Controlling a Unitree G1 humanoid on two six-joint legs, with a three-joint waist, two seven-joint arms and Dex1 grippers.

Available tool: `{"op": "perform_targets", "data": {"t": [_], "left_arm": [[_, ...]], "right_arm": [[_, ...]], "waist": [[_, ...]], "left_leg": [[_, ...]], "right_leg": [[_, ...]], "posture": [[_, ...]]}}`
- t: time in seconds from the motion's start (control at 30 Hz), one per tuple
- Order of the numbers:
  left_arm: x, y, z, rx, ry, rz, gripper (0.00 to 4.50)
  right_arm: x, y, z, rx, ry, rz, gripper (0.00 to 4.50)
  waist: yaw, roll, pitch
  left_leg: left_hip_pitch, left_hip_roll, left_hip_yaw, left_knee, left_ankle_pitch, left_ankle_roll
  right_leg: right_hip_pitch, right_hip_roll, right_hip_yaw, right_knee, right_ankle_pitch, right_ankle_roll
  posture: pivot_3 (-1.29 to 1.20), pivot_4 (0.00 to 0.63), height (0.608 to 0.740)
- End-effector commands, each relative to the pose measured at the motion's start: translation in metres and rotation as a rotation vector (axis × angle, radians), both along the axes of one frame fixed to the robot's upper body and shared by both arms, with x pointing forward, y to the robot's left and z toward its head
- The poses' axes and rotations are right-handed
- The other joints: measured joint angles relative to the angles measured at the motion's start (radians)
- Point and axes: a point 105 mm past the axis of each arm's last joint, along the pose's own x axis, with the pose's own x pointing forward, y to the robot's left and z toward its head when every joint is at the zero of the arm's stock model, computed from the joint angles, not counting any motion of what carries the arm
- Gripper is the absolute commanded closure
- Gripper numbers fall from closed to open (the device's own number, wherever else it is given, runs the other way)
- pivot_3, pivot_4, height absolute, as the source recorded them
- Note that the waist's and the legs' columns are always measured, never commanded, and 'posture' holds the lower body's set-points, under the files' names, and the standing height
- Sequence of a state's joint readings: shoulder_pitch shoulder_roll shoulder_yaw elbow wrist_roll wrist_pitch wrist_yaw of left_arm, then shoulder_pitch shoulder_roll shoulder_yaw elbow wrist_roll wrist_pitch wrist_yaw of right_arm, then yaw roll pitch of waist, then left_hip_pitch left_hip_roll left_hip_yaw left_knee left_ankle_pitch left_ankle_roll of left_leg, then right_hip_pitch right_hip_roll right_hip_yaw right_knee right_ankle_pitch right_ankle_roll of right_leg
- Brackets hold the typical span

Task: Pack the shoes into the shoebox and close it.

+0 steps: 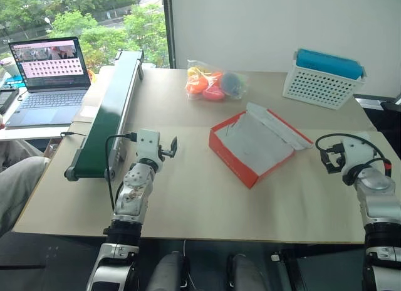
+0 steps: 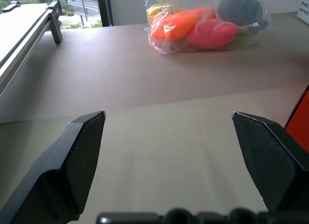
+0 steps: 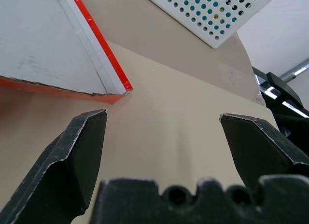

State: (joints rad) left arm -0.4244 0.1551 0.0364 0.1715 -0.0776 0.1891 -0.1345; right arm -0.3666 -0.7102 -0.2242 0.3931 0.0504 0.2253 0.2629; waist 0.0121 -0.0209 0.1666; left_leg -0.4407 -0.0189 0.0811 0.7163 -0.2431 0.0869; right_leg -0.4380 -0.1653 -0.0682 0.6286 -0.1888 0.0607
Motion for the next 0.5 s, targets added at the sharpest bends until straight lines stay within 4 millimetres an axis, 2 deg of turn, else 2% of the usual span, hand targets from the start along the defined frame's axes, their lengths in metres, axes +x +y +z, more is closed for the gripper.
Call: {"op": "perform_targets", "data": {"t": [0.03,0.13,0.2,0.27,0.37,0.43,0.5], "left_arm": [[0.0,-0.003,0.028,0.013,-0.098,-0.016,0.0],[0.001,0.014,0.049,0.028,-0.175,0.034,0.0],[0.002,0.041,0.054,-0.008,-0.175,0.111,0.0],[0.002,0.06,0.059,-0.041,-0.174,0.157,0.0],[-0.001,0.1,0.058,0.044,-0.147,0.253,0.0],[-0.005,0.119,0.054,0.033,-0.114,0.306,0.0],[-0.011,0.142,0.049,0.019,-0.07,0.37,0.0]], "right_arm": [[0.005,0.022,0.034,0.055,-0.168,-0.031,0.08],[0.02,0.103,0.075,0.241,-0.324,0.158,0.08],[0.019,0.146,0.09,0.287,-0.322,0.336,0.08],[0.015,0.169,0.098,0.309,-0.308,0.434,0.08],[0.0,0.211,0.109,0.364,-0.253,0.678,0.08],[-0.011,0.232,0.105,0.354,-0.19,0.801,0.08],[-0.023,0.252,0.092,0.328,-0.099,0.922,0.08]], "waist": [[0.0,0.0,0.0],[-0.024,0.0,0.0],[-0.029,0.0,0.0],[-0.027,0.001,0.0],[-0.021,0.0,0.0],[-0.016,0.0,0.0],[-0.011,0.0,0.0]], "left_leg": [[0.0,0.0,0.0,0.0,0.0,0.0],[0.0,0.003,0.0,-0.001,0.002,-0.004],[0.001,0.003,0.0,-0.002,0.002,-0.004],[0.001,0.003,-0.001,-0.002,0.002,-0.003],[0.0,0.002,-0.002,-0.002,0.002,-0.004],[0.0,0.001,-0.002,-0.002,0.001,-0.003],[0.0,-0.001,-0.002,-0.001,0.0,-0.001]], "right_leg": [[0.0,0.0,0.0,0.0,0.0,0.0],[-0.002,0.002,0.001,0.001,0.002,-0.003],[-0.003,0.003,0.001,0.002,0.002,-0.003],[-0.004,0.004,0.001,0.003,0.002,-0.003],[-0.003,0.004,0.0,0.002,0.001,-0.002],[-0.002,0.003,-0.002,0.002,0.001,-0.002],[0.0,0.001,-0.002,0.001,0.001,-0.001]], "posture": [[0.0,0.15,0.699],[0.0,0.15,0.699],[0.0,0.15,0.699],[0.0,0.15,0.699],[0.0,0.15,0.699],[0.0,0.15,0.699],[0.0,0.15,0.699]]}}
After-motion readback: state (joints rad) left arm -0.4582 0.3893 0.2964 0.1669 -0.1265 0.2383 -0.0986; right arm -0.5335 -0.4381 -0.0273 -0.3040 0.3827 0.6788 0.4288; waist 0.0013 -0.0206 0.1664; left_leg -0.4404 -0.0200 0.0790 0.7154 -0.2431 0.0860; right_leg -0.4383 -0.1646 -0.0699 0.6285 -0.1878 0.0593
